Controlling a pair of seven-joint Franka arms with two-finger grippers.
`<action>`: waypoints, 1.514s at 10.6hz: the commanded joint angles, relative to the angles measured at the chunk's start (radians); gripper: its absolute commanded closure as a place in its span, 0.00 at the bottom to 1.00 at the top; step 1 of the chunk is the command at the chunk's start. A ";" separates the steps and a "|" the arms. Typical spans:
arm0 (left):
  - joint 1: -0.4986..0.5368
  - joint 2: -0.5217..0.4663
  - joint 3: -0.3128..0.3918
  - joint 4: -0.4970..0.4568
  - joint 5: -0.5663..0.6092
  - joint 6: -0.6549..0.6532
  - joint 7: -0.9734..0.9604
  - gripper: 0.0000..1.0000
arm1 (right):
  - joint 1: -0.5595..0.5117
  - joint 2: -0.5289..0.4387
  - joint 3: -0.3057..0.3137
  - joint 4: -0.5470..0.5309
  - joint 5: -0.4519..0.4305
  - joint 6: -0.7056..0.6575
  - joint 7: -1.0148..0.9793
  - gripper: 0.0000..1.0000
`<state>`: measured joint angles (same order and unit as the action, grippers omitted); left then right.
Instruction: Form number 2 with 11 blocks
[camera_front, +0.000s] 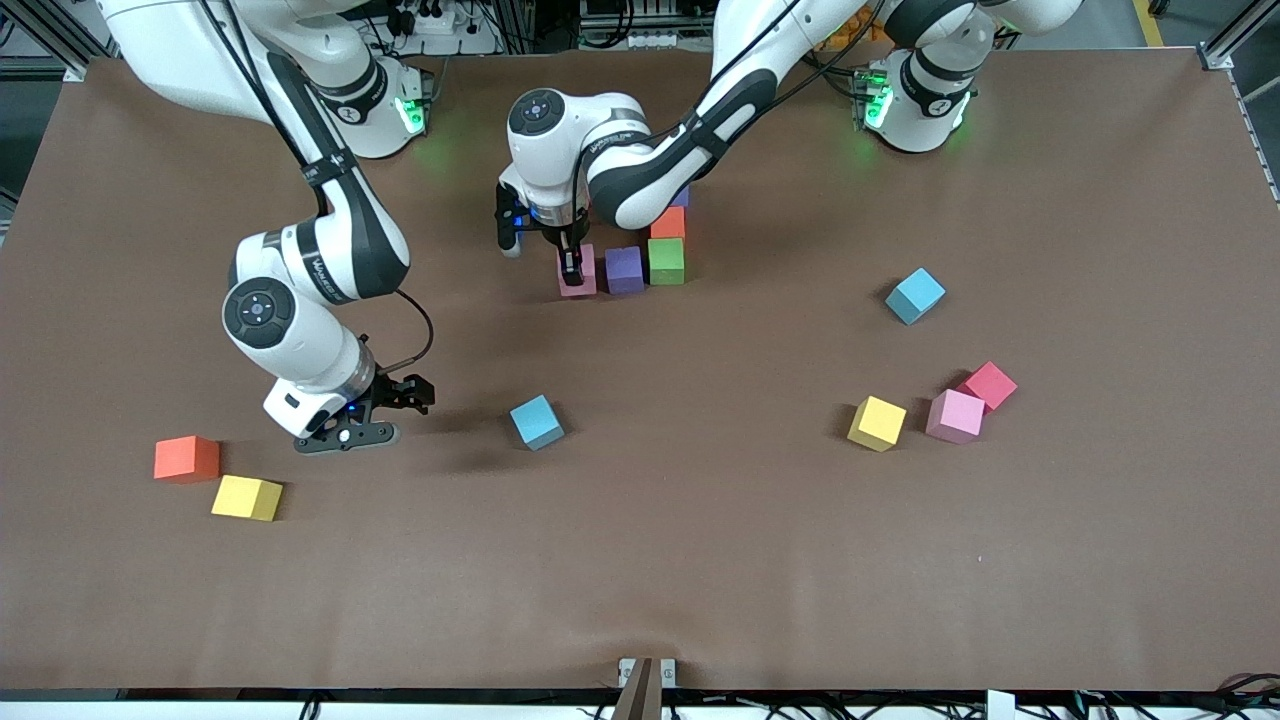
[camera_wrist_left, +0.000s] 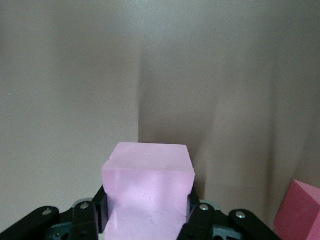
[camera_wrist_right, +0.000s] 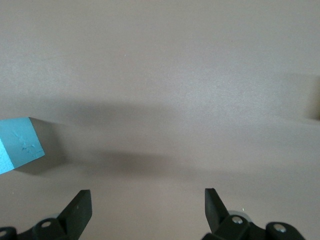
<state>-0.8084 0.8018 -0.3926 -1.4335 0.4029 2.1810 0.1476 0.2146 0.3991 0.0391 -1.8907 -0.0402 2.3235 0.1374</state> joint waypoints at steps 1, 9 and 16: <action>-0.017 -0.001 0.003 0.002 0.024 -0.013 0.042 0.44 | -0.003 0.007 0.005 0.009 -0.004 0.004 -0.001 0.00; -0.017 0.008 0.005 -0.022 0.027 -0.013 0.081 0.47 | 0.014 0.029 0.005 0.034 0.005 0.008 0.001 0.00; -0.025 0.007 0.005 -0.053 0.028 -0.013 -0.013 0.48 | 0.091 0.121 0.008 0.163 0.005 0.008 -0.135 0.00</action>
<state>-0.8277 0.8160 -0.3917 -1.4759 0.4063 2.1755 0.1573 0.3158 0.4908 0.0463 -1.7670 -0.0400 2.3408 0.0754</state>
